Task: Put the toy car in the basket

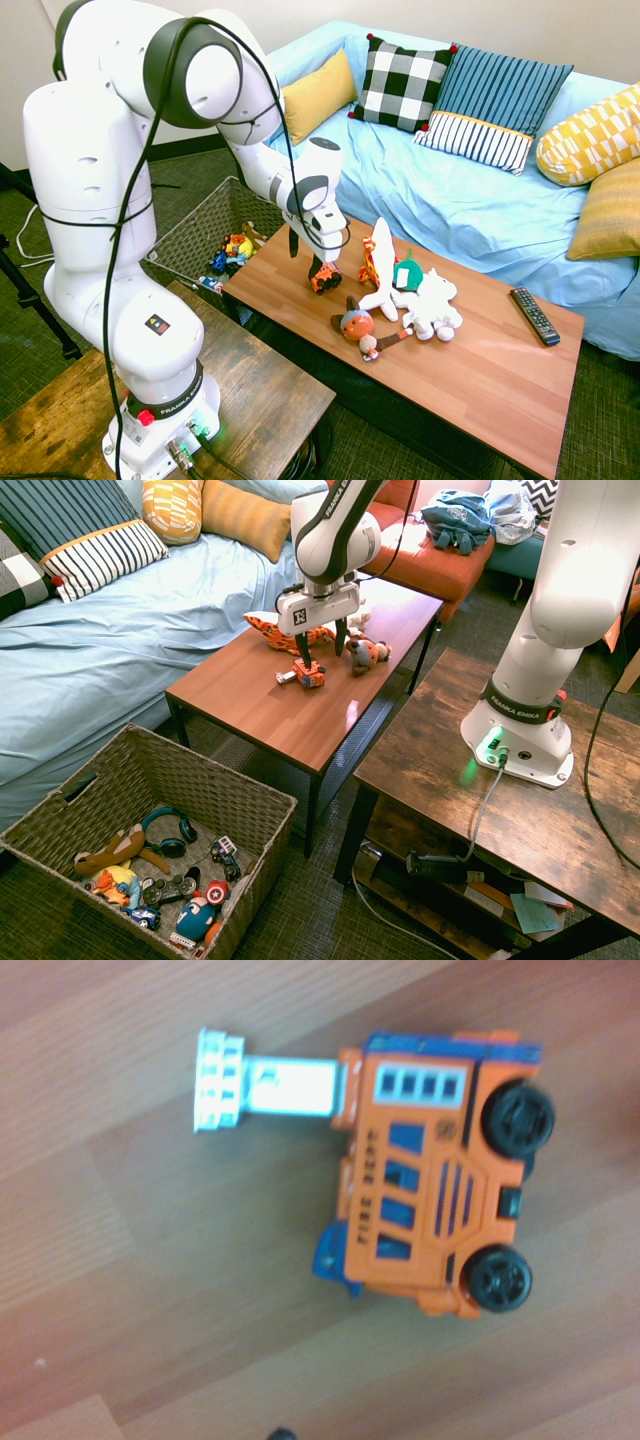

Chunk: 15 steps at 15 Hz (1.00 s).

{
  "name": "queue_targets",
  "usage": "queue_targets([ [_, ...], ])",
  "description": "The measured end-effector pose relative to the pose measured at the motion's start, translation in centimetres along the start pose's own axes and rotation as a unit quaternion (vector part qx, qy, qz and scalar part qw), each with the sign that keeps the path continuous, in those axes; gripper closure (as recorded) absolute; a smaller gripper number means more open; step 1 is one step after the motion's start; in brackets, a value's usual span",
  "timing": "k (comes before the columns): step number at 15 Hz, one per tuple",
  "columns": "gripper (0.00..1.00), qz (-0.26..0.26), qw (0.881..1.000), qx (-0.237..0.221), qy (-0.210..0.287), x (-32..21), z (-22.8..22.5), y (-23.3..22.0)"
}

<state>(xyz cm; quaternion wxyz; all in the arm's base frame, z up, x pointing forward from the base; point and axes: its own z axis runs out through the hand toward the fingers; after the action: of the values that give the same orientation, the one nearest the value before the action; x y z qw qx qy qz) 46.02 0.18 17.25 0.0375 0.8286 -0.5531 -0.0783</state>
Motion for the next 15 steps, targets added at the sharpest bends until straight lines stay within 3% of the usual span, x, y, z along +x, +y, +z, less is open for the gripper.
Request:
queue_targets([
  [7,0.00,0.028,1.000,-0.002,-0.008,2.8,4.1,-2.6],
  [8,1.00,0.029,1.000,0.000,-0.009,3.0,4.2,-2.8],
  [15,1.00,0.025,1.000,-0.001,-0.011,3.8,5.9,-4.2],
])
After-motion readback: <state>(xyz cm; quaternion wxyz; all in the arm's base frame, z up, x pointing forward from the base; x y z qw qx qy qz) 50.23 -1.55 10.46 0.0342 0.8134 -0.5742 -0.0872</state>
